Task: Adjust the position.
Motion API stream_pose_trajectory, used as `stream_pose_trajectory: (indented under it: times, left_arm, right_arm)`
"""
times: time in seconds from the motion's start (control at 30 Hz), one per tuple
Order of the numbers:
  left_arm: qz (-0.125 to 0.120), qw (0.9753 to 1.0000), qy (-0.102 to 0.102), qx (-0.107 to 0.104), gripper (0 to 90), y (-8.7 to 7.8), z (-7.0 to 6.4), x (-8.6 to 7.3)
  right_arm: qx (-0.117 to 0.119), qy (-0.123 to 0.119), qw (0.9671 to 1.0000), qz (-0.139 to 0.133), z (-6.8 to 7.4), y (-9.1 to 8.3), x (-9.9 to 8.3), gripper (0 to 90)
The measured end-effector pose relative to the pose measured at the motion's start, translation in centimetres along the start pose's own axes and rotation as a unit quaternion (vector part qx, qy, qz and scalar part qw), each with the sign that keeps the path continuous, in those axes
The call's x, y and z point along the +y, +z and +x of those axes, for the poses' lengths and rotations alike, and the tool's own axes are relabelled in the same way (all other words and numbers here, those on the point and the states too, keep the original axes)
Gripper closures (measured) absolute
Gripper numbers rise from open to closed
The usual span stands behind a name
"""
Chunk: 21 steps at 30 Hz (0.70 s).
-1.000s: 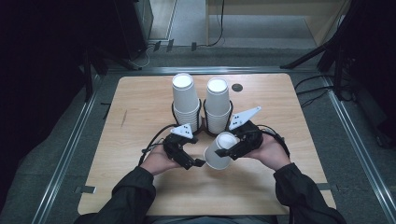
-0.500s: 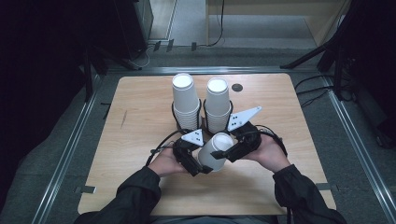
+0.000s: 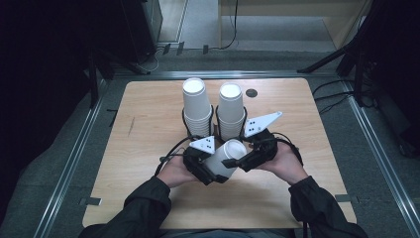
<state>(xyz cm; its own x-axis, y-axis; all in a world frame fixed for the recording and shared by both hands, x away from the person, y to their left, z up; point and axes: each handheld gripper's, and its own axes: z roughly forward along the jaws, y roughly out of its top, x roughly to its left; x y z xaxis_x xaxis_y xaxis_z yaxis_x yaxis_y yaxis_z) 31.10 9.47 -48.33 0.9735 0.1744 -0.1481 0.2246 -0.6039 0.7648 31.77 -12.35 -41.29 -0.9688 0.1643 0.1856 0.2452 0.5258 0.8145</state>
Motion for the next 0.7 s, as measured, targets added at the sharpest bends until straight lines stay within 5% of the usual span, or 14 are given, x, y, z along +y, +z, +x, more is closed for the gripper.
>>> stream_pose_trajectory:
  times: [0.33, 0.5, 0.7]
  left_arm:
    - [0.017, 0.9994, -0.027, -0.014, 16.1, -2.0, 0.6, 0.0]
    - [0.034, 0.9986, -0.031, 0.026, 15.9, -4.2, 0.7, -0.1]
    - [0.067, 0.9969, -0.033, 0.027, 15.5, -5.2, 1.1, 0.0]
  right_arm:
    - [-0.010, -0.005, 0.9999, 0.009, 0.0, -0.4, -0.5, 16.7]
    - [-0.016, -0.010, 0.9992, 0.036, -0.2, -0.4, -1.8, 16.6]
    - [-0.014, 0.002, 0.9984, 0.055, -0.6, 0.3, -2.6, 16.7]
